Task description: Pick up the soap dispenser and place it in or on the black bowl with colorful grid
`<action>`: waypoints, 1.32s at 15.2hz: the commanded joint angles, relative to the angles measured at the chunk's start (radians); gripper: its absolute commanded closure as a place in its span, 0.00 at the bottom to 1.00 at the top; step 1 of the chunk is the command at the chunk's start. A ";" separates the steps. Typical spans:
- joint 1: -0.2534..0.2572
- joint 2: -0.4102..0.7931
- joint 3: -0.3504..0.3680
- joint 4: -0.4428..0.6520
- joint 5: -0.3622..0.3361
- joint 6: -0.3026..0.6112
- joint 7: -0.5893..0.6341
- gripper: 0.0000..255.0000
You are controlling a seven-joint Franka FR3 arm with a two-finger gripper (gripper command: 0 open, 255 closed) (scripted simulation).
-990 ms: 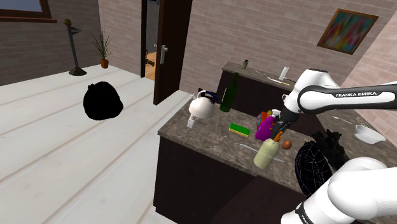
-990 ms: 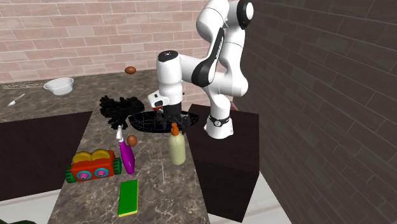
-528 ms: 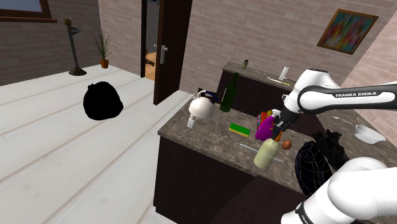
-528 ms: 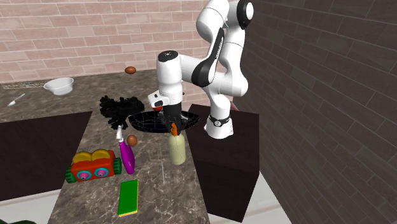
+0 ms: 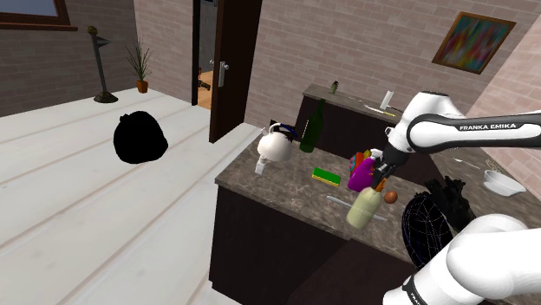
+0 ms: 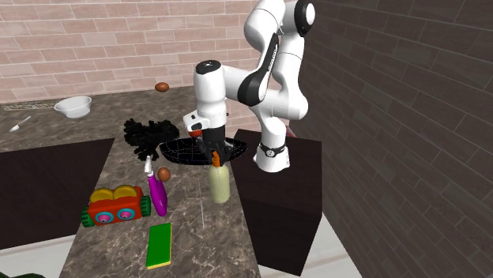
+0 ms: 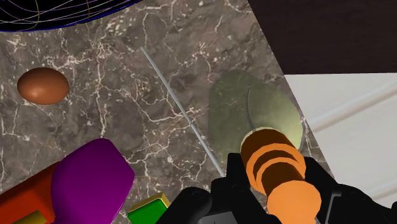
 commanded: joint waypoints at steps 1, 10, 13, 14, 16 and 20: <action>0.002 -0.014 0.007 0.015 0.006 -0.029 0.000 1.00; 0.010 -0.065 0.038 0.108 0.033 -0.172 -0.004 1.00; 0.013 -0.076 0.048 0.142 0.042 -0.217 -0.006 1.00; 0.014 -0.078 0.051 0.154 0.044 -0.231 -0.006 1.00; 0.016 -0.083 0.057 0.177 0.050 -0.259 -0.007 1.00; 0.020 -0.089 0.068 0.227 0.060 -0.315 -0.010 1.00</action>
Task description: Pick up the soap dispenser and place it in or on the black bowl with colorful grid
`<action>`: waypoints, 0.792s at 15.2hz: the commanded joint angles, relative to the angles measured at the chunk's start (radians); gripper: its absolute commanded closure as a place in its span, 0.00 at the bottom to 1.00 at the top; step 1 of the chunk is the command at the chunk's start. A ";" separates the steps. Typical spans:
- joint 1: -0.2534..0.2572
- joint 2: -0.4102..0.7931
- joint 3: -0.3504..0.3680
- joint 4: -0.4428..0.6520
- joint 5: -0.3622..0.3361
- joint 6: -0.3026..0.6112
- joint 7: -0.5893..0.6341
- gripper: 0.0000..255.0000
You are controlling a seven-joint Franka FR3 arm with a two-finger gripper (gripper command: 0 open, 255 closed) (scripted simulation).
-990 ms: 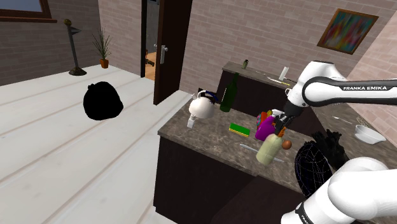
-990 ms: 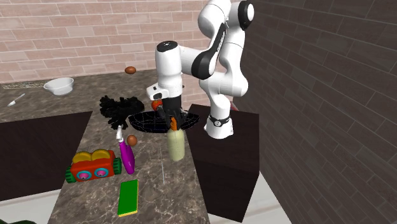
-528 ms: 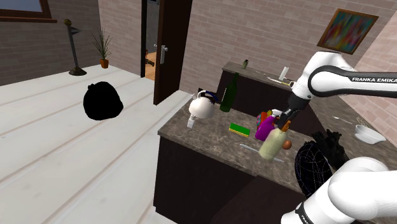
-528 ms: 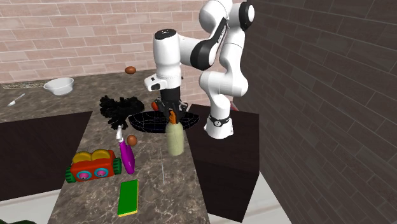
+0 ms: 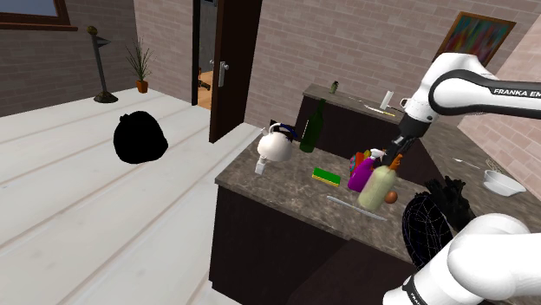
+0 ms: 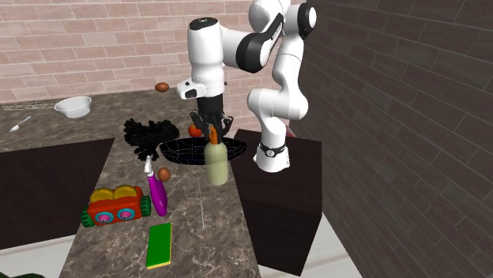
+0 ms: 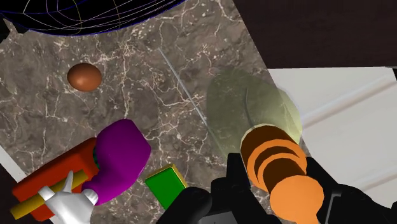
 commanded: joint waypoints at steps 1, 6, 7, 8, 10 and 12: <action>0.002 -0.004 0.006 0.026 0.005 -0.030 -0.001 1.00; 0.007 -0.004 0.019 0.092 0.017 -0.096 -0.004 1.00; 0.008 -0.003 0.021 0.106 0.020 -0.109 -0.005 1.00; 0.009 -0.002 0.023 0.120 0.022 -0.121 -0.005 1.00; 0.011 0.001 0.028 0.148 0.026 -0.147 -0.007 1.00; 0.001 -0.018 0.016 0.157 0.015 -0.172 -0.026 1.00</action>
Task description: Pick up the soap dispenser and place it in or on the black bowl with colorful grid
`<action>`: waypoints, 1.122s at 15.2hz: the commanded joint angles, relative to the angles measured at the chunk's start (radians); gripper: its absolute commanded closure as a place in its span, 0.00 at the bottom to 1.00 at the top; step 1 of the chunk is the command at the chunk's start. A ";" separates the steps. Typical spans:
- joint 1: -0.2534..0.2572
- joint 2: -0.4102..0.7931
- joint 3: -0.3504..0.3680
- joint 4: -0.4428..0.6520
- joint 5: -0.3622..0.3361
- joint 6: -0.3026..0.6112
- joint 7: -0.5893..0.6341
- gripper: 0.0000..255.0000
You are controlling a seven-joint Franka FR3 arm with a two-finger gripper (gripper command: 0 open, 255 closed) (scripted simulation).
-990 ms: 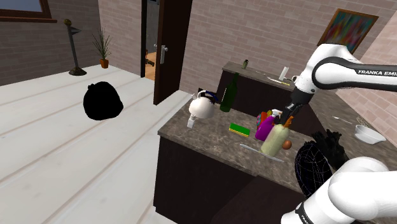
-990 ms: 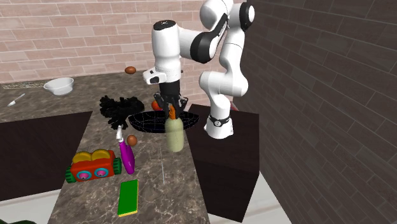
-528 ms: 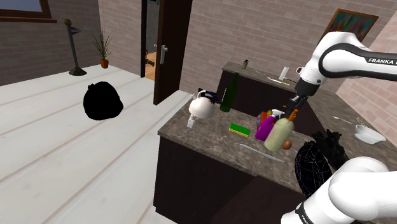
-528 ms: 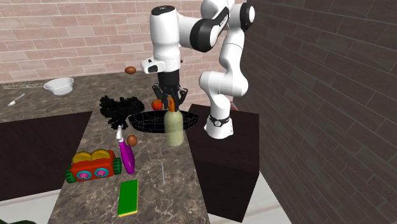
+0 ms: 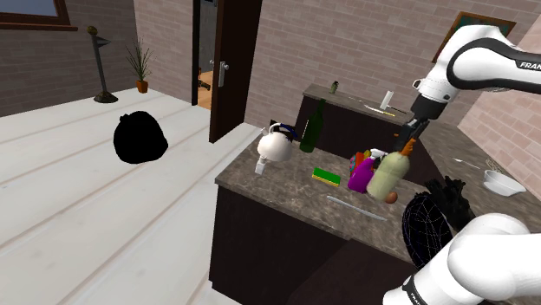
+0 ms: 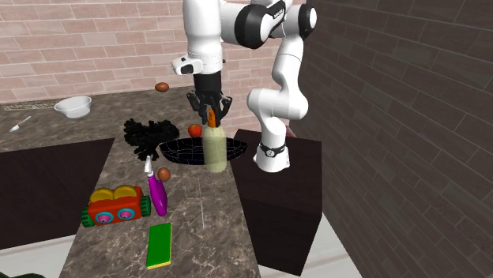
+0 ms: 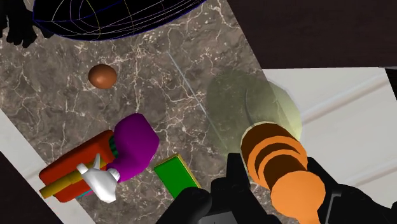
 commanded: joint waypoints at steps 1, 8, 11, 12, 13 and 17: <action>-0.015 -0.026 -0.018 0.010 -0.017 -0.033 -0.029 1.00; -0.083 -0.120 -0.110 0.073 -0.105 -0.167 -0.175 1.00; -0.105 -0.142 -0.152 0.116 -0.144 -0.218 -0.241 1.00; -0.112 -0.147 -0.166 0.133 -0.157 -0.234 -0.264 1.00; -0.118 -0.151 -0.181 0.151 -0.170 -0.250 -0.287 1.00; -0.134 -0.155 -0.241 0.231 -0.222 -0.310 -0.380 1.00</action>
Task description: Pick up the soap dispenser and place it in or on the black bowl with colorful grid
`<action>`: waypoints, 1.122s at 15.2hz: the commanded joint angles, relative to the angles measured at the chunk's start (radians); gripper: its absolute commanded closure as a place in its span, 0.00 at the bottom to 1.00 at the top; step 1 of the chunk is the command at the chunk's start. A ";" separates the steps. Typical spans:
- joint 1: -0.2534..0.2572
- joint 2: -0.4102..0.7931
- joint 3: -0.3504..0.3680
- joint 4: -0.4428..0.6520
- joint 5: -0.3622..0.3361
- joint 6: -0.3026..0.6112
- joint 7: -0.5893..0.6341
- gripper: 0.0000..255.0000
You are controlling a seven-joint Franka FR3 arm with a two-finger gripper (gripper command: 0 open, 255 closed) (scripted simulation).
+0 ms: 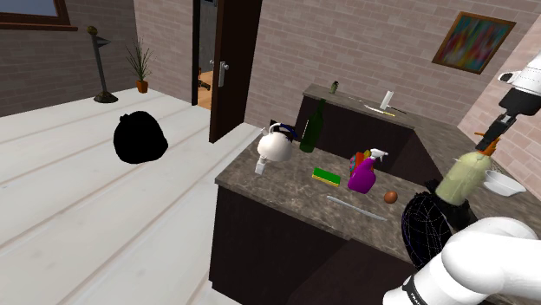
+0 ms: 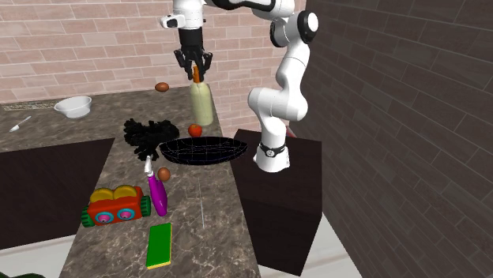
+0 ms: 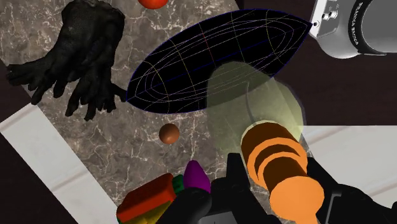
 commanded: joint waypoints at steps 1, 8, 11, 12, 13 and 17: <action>-0.004 0.007 -0.036 0.048 -0.029 -0.026 -0.051 1.00; -0.020 -0.019 -0.092 0.025 -0.079 -0.008 -0.100 1.00; -0.027 -0.037 -0.104 -0.022 -0.092 0.021 -0.095 1.00; -0.030 -0.043 -0.109 -0.037 -0.097 0.031 -0.093 1.00; -0.032 -0.048 -0.113 -0.053 -0.102 0.041 -0.091 1.00; -0.043 -0.069 -0.133 -0.111 -0.122 0.081 -0.085 1.00</action>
